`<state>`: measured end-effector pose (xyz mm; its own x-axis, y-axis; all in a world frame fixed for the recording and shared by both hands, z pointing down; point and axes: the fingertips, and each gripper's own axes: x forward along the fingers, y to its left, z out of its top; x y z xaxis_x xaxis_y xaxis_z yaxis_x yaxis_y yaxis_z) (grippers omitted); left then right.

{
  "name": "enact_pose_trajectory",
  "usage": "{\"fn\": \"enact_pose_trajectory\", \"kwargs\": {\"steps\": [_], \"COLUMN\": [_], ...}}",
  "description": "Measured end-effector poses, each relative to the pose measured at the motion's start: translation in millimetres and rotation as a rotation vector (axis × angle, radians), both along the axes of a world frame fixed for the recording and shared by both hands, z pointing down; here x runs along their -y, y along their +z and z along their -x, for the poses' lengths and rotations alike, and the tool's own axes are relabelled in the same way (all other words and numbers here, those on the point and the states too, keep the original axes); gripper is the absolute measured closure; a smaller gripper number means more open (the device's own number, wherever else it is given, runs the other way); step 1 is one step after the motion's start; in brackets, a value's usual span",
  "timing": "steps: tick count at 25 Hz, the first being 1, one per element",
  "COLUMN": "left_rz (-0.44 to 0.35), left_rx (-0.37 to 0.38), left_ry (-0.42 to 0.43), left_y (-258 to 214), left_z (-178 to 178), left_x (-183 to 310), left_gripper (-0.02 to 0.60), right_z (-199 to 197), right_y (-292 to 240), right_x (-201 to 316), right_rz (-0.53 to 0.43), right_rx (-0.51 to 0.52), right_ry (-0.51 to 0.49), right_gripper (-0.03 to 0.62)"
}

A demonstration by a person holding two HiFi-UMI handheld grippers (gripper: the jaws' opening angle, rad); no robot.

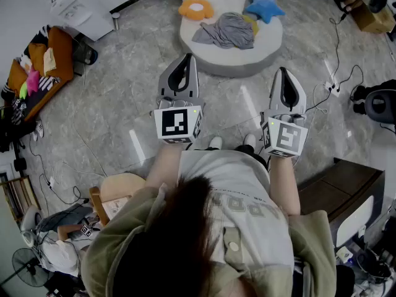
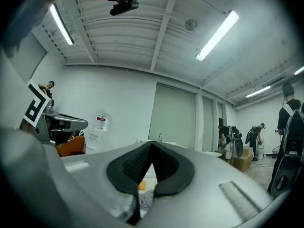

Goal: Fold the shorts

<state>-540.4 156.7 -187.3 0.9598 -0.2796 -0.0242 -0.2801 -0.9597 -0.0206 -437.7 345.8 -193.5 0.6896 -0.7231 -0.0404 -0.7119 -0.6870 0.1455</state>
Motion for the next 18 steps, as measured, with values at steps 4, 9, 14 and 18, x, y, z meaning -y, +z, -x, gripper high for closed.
{"fn": "enact_pose_trajectory", "kwargs": {"steps": [4, 9, 14, 18], "left_rz": [0.010, 0.017, 0.016, 0.009], "left_rx": [0.001, 0.000, -0.002, -0.005], "left_ry": [-0.009, -0.012, -0.008, -0.004], "left_y": [2.8, 4.8, 4.0, 1.4], "left_z": [1.5, 2.4, 1.9, 1.9], "left_x": [3.3, 6.2, 6.5, 8.1], "left_gripper": [0.572, 0.572, 0.572, 0.572], "right_z": [1.3, 2.0, 2.5, 3.4], "right_y": [-1.4, -2.8, 1.4, -1.7], "right_x": [3.9, 6.3, 5.2, 9.1], "right_rz": [0.002, 0.009, 0.011, 0.015], "right_rx": [-0.007, -0.016, -0.010, -0.021], "right_ry": [-0.007, -0.010, -0.011, -0.016], "right_gripper": [0.595, 0.595, 0.595, 0.595]}}
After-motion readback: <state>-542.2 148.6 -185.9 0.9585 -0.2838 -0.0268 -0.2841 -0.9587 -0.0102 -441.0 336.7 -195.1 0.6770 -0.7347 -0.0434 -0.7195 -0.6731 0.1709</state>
